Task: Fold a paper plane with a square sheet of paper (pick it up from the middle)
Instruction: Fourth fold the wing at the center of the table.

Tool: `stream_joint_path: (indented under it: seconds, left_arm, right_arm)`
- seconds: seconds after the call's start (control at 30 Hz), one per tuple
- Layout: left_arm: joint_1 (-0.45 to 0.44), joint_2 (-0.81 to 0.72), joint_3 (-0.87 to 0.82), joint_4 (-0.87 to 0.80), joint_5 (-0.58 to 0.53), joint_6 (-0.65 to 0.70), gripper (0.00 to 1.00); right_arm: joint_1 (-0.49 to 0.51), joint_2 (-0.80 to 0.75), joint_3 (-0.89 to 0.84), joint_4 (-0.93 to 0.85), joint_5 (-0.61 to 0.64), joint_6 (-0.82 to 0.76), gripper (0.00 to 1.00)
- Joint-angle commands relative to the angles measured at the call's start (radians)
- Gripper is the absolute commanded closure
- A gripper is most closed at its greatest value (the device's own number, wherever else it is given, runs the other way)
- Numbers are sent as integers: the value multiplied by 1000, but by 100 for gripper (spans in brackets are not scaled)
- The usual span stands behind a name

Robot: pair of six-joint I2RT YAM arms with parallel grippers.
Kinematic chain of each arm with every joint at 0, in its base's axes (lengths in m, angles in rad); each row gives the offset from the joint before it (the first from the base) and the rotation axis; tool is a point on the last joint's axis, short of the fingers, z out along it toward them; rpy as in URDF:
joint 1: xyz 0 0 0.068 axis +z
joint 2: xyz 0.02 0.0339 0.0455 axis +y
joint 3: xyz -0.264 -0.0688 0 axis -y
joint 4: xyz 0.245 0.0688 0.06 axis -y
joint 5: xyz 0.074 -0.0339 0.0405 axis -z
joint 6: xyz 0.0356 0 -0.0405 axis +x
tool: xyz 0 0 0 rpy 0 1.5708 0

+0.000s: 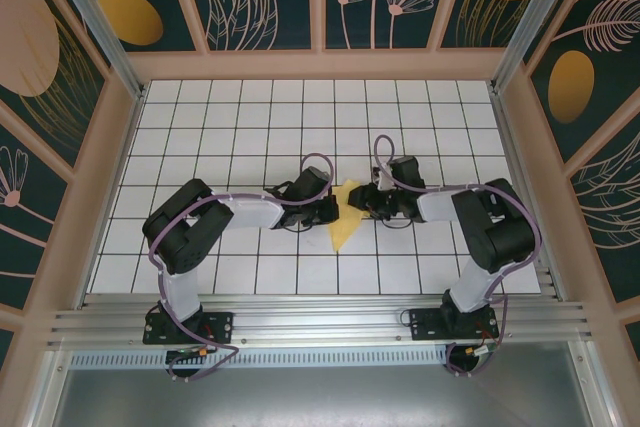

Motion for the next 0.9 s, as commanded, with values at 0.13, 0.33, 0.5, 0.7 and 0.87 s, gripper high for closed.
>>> stream_joint_path:
  seconds: [0.13,0.33,0.5,0.7,0.87]
  left_arm:
    - [3,-3,-33,2,0,-24,96]
    - [3,-33,-67,30,-16,-48,96]
    - [4,-46,-100,79,-5,-81,96]
    - [3,-63,-139,142,-3,-123,94]
    - [3,-71,-166,185,0,-154,93]
  right_arm:
    - [16,-44,-42,42,-19,26,63]
    - [16,-66,-31,27,10,37,64]
    - [24,-62,-61,91,-9,94,63]
    - [37,-68,-97,143,18,145,62]
    - [59,-63,-105,180,13,169,63]
